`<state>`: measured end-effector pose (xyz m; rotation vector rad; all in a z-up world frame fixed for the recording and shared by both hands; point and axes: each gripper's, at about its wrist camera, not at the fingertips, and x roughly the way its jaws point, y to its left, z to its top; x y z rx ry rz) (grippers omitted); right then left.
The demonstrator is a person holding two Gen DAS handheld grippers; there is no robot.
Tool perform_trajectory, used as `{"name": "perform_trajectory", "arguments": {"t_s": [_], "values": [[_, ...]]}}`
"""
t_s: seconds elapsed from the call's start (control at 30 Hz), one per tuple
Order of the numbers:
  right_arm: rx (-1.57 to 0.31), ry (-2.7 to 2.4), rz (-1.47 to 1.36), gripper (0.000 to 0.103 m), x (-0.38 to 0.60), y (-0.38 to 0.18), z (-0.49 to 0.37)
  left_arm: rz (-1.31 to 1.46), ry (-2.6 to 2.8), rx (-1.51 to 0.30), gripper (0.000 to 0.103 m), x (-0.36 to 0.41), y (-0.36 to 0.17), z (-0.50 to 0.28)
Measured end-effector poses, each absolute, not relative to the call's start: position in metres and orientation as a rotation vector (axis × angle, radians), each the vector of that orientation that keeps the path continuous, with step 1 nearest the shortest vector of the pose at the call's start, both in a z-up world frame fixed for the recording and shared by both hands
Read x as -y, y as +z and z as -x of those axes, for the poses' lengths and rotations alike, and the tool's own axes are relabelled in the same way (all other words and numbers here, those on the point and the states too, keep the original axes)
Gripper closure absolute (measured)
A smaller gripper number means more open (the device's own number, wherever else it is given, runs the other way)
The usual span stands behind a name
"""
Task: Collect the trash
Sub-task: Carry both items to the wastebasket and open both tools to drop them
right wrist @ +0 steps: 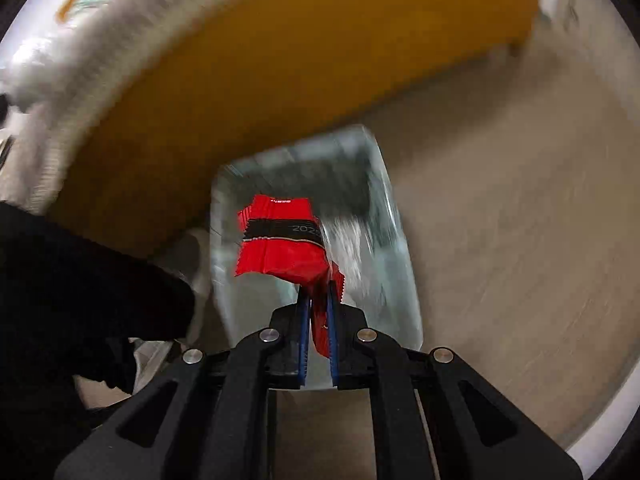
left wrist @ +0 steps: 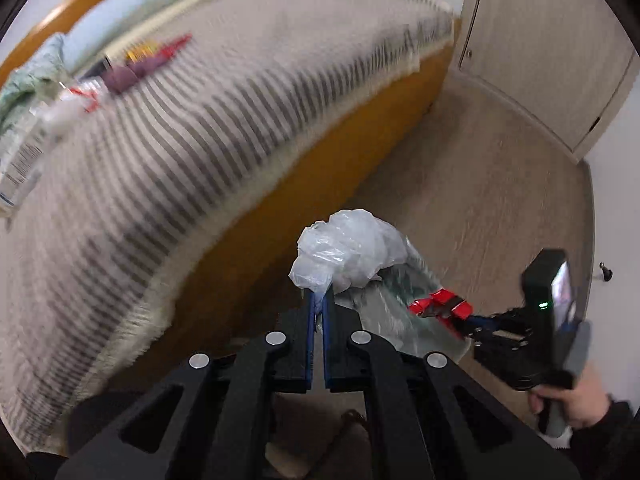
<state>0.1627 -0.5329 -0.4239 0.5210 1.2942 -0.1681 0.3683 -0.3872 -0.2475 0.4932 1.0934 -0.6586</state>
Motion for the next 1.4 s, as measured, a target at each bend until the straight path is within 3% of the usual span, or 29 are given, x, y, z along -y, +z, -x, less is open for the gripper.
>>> {"name": "perform_trajectory", "arguments": {"t_s": [0.23,0.27,0.3,0.37,0.7,0.8,0.83,0.87,0.9,0.93,1.17,1.4], "values": [[-1.479,-0.205,-0.534,0.091,0.517,-0.511,-0.155,-0.486,-0.629,-1.255,0.102,0.410,-0.315,-0.374],[-1.499,-0.200,-0.518,0.084,0.512,-0.516,-0.154,-0.492,-0.626,-1.269,0.102,0.412,-0.322,-0.373],[-1.517,-0.198,-0.495,0.064,0.506,-0.520,-0.151,-0.495,-0.626,-1.294,0.102,0.416,-0.332,-0.371],[-1.480,-0.199,-0.475,0.042,0.499,-0.514,-0.145,-0.493,-0.631,-1.335,0.102,0.421,-0.346,-0.369],[-1.329,-0.295,-0.662,0.041,0.553,-0.474,-0.123,-0.527,-0.650,-1.446,0.102,0.453,-0.404,-0.378],[-1.300,-0.319,-0.691,0.041,0.566,-0.469,-0.120,-0.572,-0.678,-1.405,0.102,0.475,-0.423,-0.373],[-1.298,-0.322,-0.697,0.041,0.567,-0.468,-0.118,-0.574,-0.691,-1.388,0.099,0.482,-0.428,-0.372],[-1.298,-0.331,-0.704,0.041,0.570,-0.470,-0.116,-0.577,-0.705,-1.379,0.070,0.486,-0.435,-0.373],[-1.300,-0.336,-0.710,0.041,0.572,-0.472,-0.114,-0.593,-0.712,-1.378,0.032,0.491,-0.443,-0.372],[-1.303,-0.338,-0.721,0.041,0.572,-0.475,-0.111,-0.621,-0.697,-1.361,0.027,0.493,-0.448,-0.370],[-1.307,-0.328,-0.760,0.041,0.565,-0.482,-0.102,-0.691,-0.564,-1.399,0.028,0.478,-0.472,-0.379],[-1.293,-0.308,-0.725,0.041,0.559,-0.470,-0.110,-0.675,-0.593,-1.379,0.028,0.476,-0.457,-0.373]]}}
